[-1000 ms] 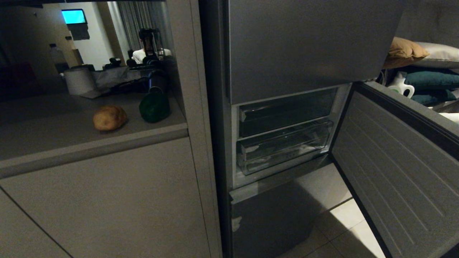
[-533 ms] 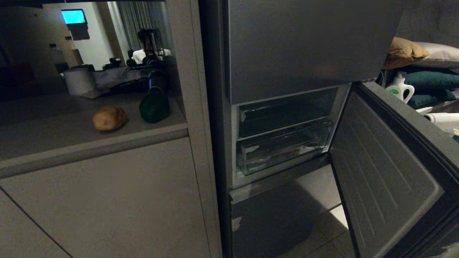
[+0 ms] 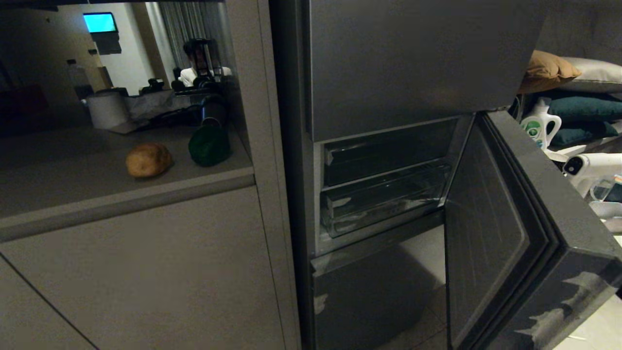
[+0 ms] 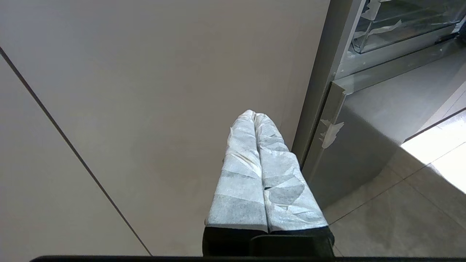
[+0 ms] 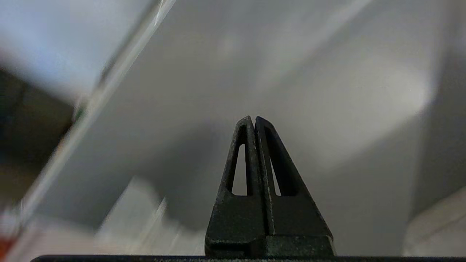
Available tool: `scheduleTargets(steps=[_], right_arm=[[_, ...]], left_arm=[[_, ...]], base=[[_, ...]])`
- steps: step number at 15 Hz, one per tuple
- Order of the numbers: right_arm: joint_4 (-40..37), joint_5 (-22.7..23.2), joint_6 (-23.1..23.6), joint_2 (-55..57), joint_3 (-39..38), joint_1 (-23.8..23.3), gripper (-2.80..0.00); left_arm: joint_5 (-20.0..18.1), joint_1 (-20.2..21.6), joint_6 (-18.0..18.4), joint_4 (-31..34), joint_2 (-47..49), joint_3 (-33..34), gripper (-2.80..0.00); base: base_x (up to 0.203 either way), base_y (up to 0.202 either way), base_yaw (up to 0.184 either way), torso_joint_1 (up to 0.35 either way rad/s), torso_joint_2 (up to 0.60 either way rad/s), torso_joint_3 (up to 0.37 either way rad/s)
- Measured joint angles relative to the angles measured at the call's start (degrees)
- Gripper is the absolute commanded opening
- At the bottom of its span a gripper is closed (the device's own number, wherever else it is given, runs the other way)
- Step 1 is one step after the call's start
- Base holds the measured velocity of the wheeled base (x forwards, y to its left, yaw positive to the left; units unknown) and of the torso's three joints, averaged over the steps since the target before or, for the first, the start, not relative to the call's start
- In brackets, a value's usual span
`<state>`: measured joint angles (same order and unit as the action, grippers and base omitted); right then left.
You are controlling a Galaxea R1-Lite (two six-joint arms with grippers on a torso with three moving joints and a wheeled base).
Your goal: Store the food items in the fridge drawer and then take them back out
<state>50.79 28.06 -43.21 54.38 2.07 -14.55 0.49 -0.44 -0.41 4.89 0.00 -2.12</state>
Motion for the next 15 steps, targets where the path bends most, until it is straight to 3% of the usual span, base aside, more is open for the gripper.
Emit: scheduleTargets(steps=[4,6,9,15], right_arm=[[-6.8,-16.6,7.1,0.7,3.9,29.9,-2.80],[-11.1,-23.3,10.5,4.2,9.8,38.4,-2.80],[-13.1,-26.9,12.3,13.0,18.9,40.5,-2.80],[-10.2,-27.3,18.0,36.7,38.3,39.9,-2.80]], left_arm=[[0.0,0.0,0.0,0.0,0.0,0.0,-2.80],[0.0,0.0,0.0,0.0,0.0,0.0,-2.80],[0.0,0.0,0.0,0.0,0.0,0.0,-2.80],[0.0,0.0,0.0,0.0,0.0,0.0,-2.80]], base=[[0.000,0.000,0.000,0.000,0.00,0.000],[0.000,0.000,0.000,0.000,0.00,0.000],[0.000,0.000,0.000,0.000,0.00,0.000],[0.000,0.000,0.000,0.000,0.00,0.000]])
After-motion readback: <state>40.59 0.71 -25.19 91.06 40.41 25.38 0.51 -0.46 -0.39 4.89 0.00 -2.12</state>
